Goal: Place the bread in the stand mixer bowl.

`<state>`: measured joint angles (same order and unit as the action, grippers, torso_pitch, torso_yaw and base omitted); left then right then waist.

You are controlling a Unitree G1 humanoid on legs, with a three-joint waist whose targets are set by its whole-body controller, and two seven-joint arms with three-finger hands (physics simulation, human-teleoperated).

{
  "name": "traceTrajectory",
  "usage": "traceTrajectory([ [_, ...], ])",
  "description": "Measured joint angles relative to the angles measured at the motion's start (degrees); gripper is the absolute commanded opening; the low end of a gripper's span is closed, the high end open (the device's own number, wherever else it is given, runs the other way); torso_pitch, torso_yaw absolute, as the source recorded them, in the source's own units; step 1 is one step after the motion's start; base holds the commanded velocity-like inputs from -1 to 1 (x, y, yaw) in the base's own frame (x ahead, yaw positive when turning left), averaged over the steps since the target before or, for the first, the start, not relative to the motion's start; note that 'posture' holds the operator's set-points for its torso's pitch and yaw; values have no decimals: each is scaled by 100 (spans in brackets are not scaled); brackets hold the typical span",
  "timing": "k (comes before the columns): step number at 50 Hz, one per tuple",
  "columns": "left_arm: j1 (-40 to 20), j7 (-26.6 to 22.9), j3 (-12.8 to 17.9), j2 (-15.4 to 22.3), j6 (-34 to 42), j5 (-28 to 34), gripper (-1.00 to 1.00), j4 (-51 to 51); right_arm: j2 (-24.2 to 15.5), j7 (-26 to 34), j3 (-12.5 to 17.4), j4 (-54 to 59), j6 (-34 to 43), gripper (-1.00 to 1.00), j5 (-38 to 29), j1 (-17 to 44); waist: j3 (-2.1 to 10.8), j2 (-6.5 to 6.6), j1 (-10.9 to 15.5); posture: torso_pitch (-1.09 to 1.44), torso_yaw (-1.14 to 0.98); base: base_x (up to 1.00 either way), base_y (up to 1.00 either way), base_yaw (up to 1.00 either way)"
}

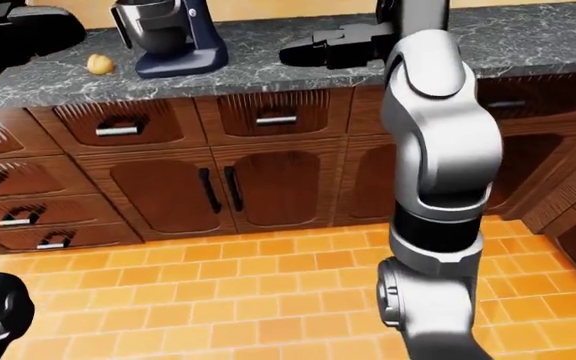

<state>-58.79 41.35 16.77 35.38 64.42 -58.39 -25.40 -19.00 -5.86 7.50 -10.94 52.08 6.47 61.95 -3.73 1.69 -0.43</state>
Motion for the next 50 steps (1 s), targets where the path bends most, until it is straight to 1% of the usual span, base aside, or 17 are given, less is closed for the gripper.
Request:
traceTrajectory([
  [4, 0, 13, -140, -3, -30, -65, 100, -52, 38, 12, 53, 22, -38, 100, -132, -14, 138, -143, -31, 0, 0, 0, 37, 0],
  [6, -59, 10, -125, 27, -61, -99, 100, -97, 61, 34, 38, 33, -78, 100, -179, 41, 182, -140, -12, 0, 0, 0, 36, 0],
  [10, -98, 19, -38, 77, -170, -68, 100, -131, 86, 115, 16, -86, -181, 100, -198, 108, 80, 170, -39, 0, 0, 0, 35, 0],
  [11, -100, 23, -28, 91, -178, -60, 100, -110, 92, 127, 11, -76, -197, 100, -202, 122, 89, 309, -43, 0, 0, 0, 35, 0],
  [12, -83, 24, -12, 112, -192, -45, 100, -78, 128, 135, -2, -71, -213, 100, -209, 118, 110, 351, -17, 0, 0, 0, 29, 0],
  [15, 40, 54, -14, 92, -155, 35, 100, 6, 198, 190, -121, -5, -155, 100, -189, 3, 39, 263, 33, 0, 0, 0, 26, 0],
  [24, -45, 34, -19, 85, -115, 19, 100, -43, 172, 209, -40, -84, -176, 100, -248, 102, 60, -167, -28, 0, 0, 0, 26, 0],
  [27, -83, 43, -24, 86, -118, 22, 100, -45, 173, 211, -34, -57, -192, 100, -254, 110, 99, -396, -28, 0, 0, 0, 25, 0],
  [28, -66, 53, -41, 37, -112, 8, 100, -91, 153, 212, -13, -58, -195, 100, -257, 62, 89, -319, -80, 0, 0, 0, 25, 0],
  [31, -29, 57, -139, 9, -32, -94, 100, -109, 148, 183, 56, 21, -128, 100, -298, -15, 123, -364, -44, 0, 0, 0, 26, 0],
  [33, -52, 70, -127, 31, -6, -120, 100, -92, 154, 174, 41, 45, -112, 100, -311, 32, 138, -297, 6, 0, 0, 0, 26, 0],
  [35, -79, 78, -91, 55, -29, -113, 100, -111, 160, 183, 16, -1, -148, 100, -308, 59, 97, -152, 24, 0, 0, 0, 26, 0],
  [38, -91, 79, -88, 55, -74, -99, 100, -159, 159, 193, 22, -41, -190, 100, -306, 47, 55, 120, -15, 0, 0, 0, 26, 0],
  [40, -84, 74, -90, 66, -79, -98, 100, -146, 173, 193, 18, -15, -191, 100, -313, 64, 91, 363, -33, 0, 0, 0, 25, 0],
  [41, -41, 76, -64, 78, -77, -90, 100, -137, 220, 194, -14, -13, -194, 100, -313, 29, 71, 290, -4, 0, 0, 0, 26, 0],
  [43, 29, 111, -25, 68, -37, -58, 100, -87, 256, 226, -112, 20, -166, 100, -282, -8, 16, 245, 23, 0, 0, 0, 25, 0],
  [50, -36, 98, -43, 75, -45, -38, 100, -115, 221, 251, -58, -8, -204, 100, -290, 65, 47, -119, -22, 0, 0, 0, 26, 0],
])
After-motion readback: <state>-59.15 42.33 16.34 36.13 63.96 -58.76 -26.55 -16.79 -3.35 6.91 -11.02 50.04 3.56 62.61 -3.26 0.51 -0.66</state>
